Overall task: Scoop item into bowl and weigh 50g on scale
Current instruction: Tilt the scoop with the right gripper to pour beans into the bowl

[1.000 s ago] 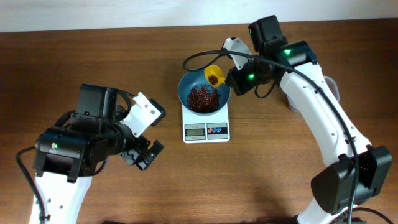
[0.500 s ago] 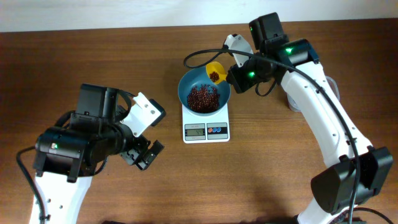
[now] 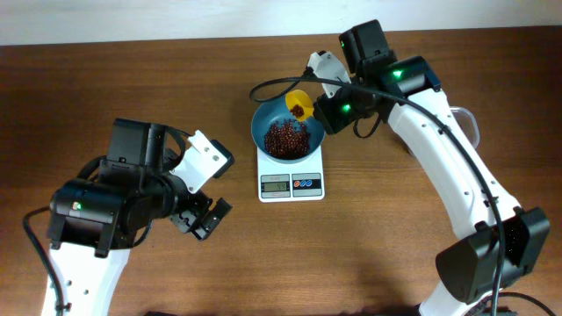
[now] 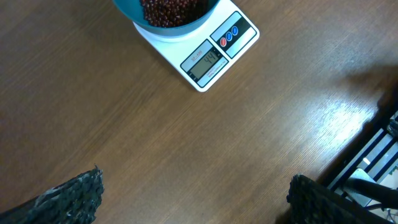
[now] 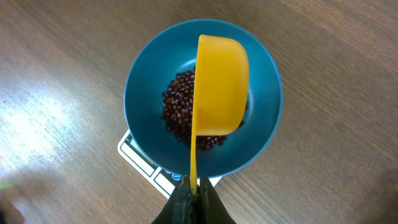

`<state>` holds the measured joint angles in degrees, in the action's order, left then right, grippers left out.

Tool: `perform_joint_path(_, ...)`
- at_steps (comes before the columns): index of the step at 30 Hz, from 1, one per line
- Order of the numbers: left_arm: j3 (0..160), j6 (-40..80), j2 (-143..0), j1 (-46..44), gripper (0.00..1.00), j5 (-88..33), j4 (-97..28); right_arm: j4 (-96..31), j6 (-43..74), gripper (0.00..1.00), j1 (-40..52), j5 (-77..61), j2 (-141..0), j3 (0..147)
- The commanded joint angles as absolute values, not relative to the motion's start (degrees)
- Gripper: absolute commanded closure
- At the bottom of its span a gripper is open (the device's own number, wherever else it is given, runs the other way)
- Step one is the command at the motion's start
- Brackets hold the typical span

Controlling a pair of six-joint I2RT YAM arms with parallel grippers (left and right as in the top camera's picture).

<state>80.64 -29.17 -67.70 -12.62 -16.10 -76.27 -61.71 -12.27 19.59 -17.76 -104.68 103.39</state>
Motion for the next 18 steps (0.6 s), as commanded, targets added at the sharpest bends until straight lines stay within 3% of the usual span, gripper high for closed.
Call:
perform_joint_path(1, 81.5, -30.1, -67.4, -12.4, 0.01, -16.8, -76.2, -61.5, -11.6, 0.96, 19.9, -17.1, -105.7, 104.0)
perform_joint_path(18, 81.5, -30.1, -67.4, -12.4, 0.01, -16.8, -76.2, -62.2, -11.5, 0.96, 20.9, -14.6, -105.3, 104.4)
